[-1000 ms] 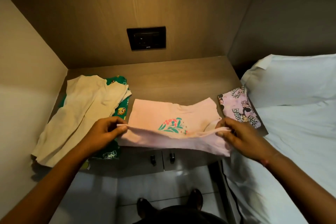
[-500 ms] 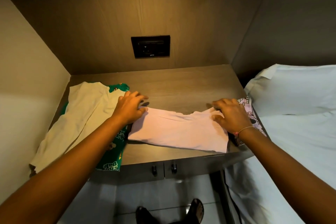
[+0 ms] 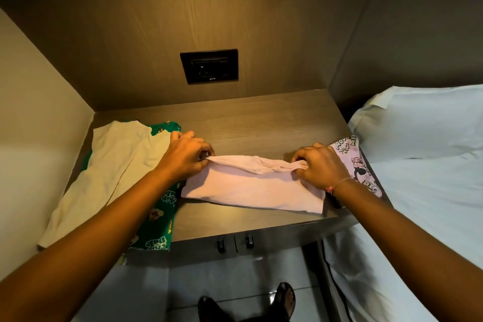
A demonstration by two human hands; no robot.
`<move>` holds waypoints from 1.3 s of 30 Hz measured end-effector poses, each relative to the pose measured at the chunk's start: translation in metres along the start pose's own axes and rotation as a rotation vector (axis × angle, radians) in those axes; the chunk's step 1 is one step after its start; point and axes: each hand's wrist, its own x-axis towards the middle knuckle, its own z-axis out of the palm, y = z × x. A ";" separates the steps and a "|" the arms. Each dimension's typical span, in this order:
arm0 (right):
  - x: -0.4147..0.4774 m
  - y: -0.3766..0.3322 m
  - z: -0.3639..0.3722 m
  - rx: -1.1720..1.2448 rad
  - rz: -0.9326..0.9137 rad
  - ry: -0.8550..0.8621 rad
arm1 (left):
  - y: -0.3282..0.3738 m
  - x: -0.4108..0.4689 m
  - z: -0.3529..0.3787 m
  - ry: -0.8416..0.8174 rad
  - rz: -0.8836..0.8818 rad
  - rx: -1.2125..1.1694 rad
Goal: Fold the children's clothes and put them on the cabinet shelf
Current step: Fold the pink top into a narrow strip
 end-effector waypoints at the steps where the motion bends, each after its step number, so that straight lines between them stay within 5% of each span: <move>1: -0.008 -0.002 0.000 -0.023 -0.034 0.062 | 0.000 -0.006 -0.004 0.051 0.011 -0.009; 4: -0.035 -0.009 0.002 -0.156 -0.117 0.077 | 0.001 -0.027 -0.011 0.072 0.089 0.009; 8: -0.057 -0.008 0.006 -0.218 -0.154 -0.126 | 0.003 -0.047 -0.006 -0.309 0.114 0.058; 12: -0.037 0.001 -0.008 -0.121 -0.064 0.028 | -0.001 -0.034 -0.007 -0.100 0.020 -0.011; 17: -0.014 -0.005 -0.003 -0.201 -0.047 -0.170 | 0.006 -0.009 0.000 -0.291 0.074 0.164; 24: -0.042 -0.014 0.007 0.140 0.229 -0.200 | 0.018 0.060 -0.011 -0.177 0.085 0.191; 32: -0.065 -0.063 0.037 0.429 0.403 0.087 | 0.075 0.144 0.008 -0.066 -0.082 0.022; 39: -0.089 -0.047 0.044 0.453 0.163 0.123 | 0.073 0.077 0.023 -0.029 -0.119 -0.385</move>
